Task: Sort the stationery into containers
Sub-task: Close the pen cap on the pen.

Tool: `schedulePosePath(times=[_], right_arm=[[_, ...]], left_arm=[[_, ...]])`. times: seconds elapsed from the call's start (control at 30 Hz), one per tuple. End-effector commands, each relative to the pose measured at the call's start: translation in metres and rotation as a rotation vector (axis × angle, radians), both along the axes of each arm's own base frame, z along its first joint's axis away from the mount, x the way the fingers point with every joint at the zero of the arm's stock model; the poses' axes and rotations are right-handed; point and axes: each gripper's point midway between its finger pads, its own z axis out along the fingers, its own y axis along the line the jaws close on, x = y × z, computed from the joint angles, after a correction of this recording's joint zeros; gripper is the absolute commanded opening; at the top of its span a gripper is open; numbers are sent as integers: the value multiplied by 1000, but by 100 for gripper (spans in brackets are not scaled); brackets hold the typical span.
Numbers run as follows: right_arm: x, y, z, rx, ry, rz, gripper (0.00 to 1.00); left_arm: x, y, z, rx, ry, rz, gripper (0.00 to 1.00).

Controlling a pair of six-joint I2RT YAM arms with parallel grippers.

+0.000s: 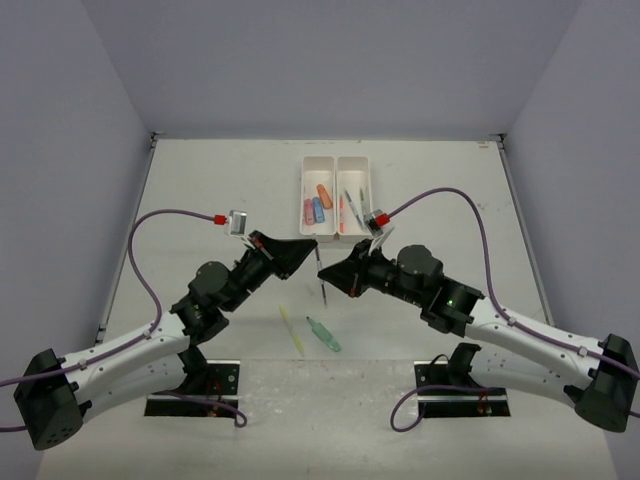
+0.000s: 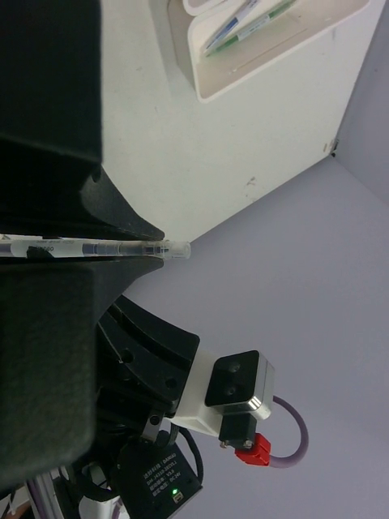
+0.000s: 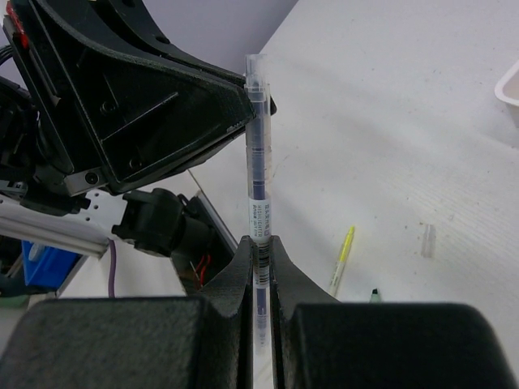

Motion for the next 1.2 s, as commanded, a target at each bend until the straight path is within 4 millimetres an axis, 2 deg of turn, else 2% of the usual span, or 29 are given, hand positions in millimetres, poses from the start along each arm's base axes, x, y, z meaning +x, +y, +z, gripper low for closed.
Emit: schedulePosePath(times=[0.0,0.07,0.17,0.2,0.27,0.43,0.53,0.57,0.7,0.73,0.77,0.83,0.9,0.93,0.97,1.07,1.13,1.17], right_arm=[[16,6,58,109,-136,-37,0],[12,11,54,91,-148,7,0],[6,15,46,74,-143,49,0],[4,16,44,72,-142,61,0],[3,16,41,69,-139,67,0],[-3,18,38,67,-152,108,1],[-12,26,33,63,-152,188,29],[-15,30,31,60,-145,211,34],[-24,40,29,84,-125,291,42],[-26,41,30,87,-125,301,38],[-26,42,31,91,-128,307,28],[-27,42,35,97,-141,309,3],[-27,40,38,101,-154,308,0],[-27,39,39,101,-159,305,0],[-27,38,40,98,-164,303,0],[-26,36,38,82,-170,294,0],[-25,35,36,71,-174,289,0],[-25,35,35,66,-174,293,0]], left_arm=[[-7,-4,-4,52,-23,-40,16],[-7,-4,2,56,-41,-38,24],[-6,-2,8,71,-62,-28,22],[-6,-1,11,71,-72,-28,20],[-8,-1,16,66,-86,-36,1],[-13,-3,28,56,-125,-59,0],[-26,-7,43,46,-210,-123,0],[-31,-7,48,37,-232,-145,0],[-39,-6,61,15,-273,-167,0],[-39,-6,63,12,-281,-169,0],[-40,-6,64,12,-287,-172,0],[-40,-6,66,15,-293,-175,0],[-38,-5,65,33,-292,-161,1],[-36,-5,61,51,-283,-154,6],[-33,-4,60,66,-281,-139,15],[-30,-3,60,92,-282,-120,34],[-27,-1,67,106,-293,-100,46],[-25,0,69,121,-295,-91,49]])
